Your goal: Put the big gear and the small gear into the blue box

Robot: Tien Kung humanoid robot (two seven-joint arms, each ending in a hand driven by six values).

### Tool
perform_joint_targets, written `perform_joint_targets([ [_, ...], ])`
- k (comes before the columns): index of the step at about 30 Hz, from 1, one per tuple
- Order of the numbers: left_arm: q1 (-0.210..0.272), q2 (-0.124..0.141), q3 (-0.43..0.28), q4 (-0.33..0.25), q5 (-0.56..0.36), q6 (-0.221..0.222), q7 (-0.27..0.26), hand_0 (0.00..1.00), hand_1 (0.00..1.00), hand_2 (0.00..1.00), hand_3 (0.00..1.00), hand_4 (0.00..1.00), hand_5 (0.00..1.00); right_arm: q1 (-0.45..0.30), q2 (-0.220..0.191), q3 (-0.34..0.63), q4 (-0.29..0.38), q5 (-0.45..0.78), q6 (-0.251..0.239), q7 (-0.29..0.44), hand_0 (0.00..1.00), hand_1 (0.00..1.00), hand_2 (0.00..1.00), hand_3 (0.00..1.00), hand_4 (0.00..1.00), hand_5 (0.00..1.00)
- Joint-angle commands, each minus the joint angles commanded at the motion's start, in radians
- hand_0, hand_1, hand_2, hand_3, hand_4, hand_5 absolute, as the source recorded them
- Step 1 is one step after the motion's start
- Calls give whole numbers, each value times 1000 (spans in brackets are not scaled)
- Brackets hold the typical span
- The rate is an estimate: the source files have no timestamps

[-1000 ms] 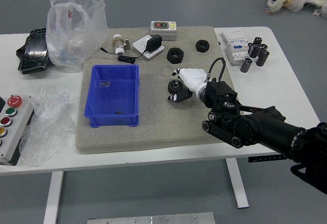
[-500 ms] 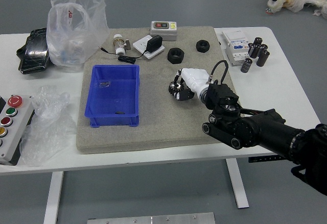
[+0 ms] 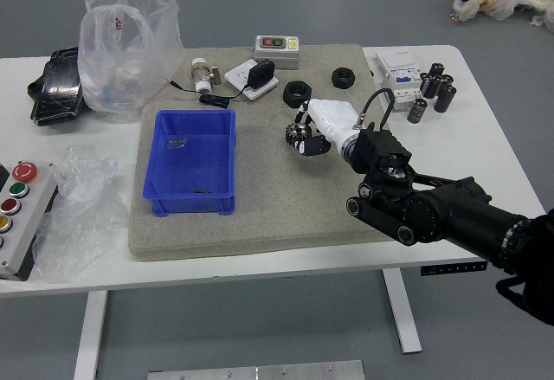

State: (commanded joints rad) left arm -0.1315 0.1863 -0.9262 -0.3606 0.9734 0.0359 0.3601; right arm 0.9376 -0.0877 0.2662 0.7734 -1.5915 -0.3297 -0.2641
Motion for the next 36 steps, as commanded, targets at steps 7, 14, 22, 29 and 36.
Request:
perform_joint_targets([
  [7, 0, -1, 0, 0, 0, 2, -1, 704, 638, 647, 805, 702, 478, 7, -7, 39, 127, -57, -6, -5, 291, 499, 416, 511, 353, 2],
  [14, 1, 1, -3, -2, 4, 2, 2, 704, 638, 647, 806, 702, 476, 37, 3, 4, 274, -84, 0, -9, 290, 503, 430, 521, 369, 2],
  [22, 2, 4, -6, -2, 8, 2, 3, 703, 637, 647, 805, 702, 477, 57, 27, -83, 347, -70, 38, 23, 351, 636, 706, 669, 360, 153],
  [29, 2, 2, -8, -2, 11, 2, 5, 703, 638, 645, 805, 702, 476, 51, 35, -98, 329, -68, 84, 24, 389, 748, 909, 962, 499, 144],
  [36, 2, 1, -7, -2, 10, 2, 3, 702, 638, 644, 804, 702, 476, 47, 34, -89, 326, -64, 82, 27, 382, 744, 901, 998, 555, 160],
])
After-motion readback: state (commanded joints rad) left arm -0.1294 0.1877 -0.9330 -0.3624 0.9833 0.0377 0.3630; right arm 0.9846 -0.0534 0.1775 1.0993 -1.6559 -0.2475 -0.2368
